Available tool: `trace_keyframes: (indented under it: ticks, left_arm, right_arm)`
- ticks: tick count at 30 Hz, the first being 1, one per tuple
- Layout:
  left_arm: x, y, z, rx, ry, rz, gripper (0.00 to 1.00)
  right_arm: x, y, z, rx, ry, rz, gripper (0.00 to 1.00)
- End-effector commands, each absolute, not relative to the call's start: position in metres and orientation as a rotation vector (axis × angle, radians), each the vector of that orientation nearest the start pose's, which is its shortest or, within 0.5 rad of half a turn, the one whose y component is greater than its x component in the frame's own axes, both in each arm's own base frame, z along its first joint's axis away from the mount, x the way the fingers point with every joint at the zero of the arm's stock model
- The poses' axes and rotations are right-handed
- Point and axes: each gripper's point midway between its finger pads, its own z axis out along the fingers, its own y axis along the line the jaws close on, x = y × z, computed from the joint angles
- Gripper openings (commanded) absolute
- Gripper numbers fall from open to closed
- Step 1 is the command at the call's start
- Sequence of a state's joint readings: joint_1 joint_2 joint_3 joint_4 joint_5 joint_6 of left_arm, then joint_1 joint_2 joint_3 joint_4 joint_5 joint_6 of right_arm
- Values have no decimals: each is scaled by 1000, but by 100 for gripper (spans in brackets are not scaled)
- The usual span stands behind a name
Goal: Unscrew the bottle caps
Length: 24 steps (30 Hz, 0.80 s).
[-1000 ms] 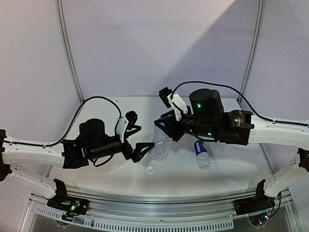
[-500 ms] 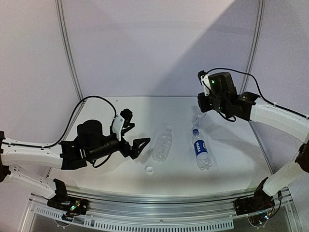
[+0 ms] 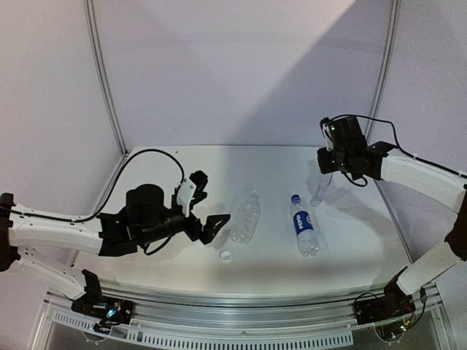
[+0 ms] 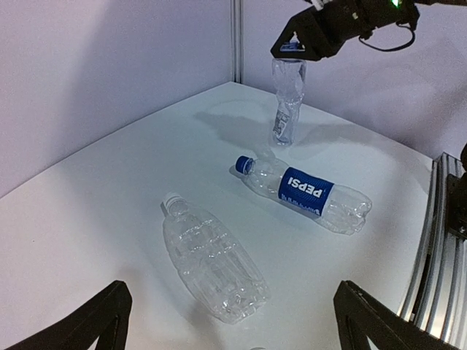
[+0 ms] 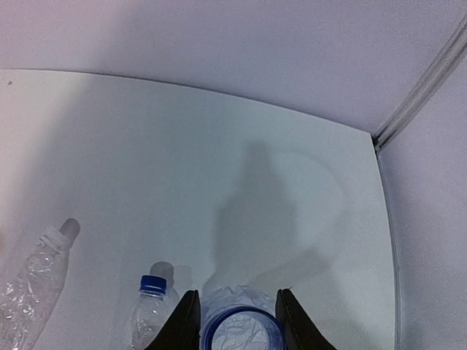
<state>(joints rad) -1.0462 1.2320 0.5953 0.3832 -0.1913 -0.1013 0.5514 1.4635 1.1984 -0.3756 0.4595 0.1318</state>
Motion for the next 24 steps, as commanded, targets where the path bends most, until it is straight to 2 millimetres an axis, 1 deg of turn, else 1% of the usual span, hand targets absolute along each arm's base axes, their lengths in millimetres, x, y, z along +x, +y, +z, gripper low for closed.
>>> trace_keyframes:
  ticks: [1, 3, 5, 6, 9, 16, 20, 24]
  left_arm:
    - [227, -334, 210, 728, 1707, -650, 99]
    - [227, -334, 209, 729, 1708, -653, 99]
    - [227, -334, 210, 729, 1709, -653, 99]
    - [226, -335, 211, 729, 1706, -660, 99]
    - [226, -334, 213, 726, 1704, -664, 99]
    - [225, -334, 212, 728, 1706, -665, 99]
    - [225, -334, 213, 726, 1704, -666, 99]
    - [225, -334, 213, 727, 1704, -670, 99]
  right_arm:
    - [411, 145, 219, -121, 2144, -115, 0]
    - [414, 142, 213, -114, 2154, -151, 2]
    - [416, 141, 208, -103, 2155, -174, 18]
    - [417, 139, 205, -93, 2154, -176, 24]
    - [418, 136, 204, -85, 2155, -181, 25]
    - [422, 135, 192, -87, 2179, -185, 24]
    - [426, 132, 180, -77, 2203, -191, 24]
    - [431, 134, 168, -89, 2235, -194, 31]
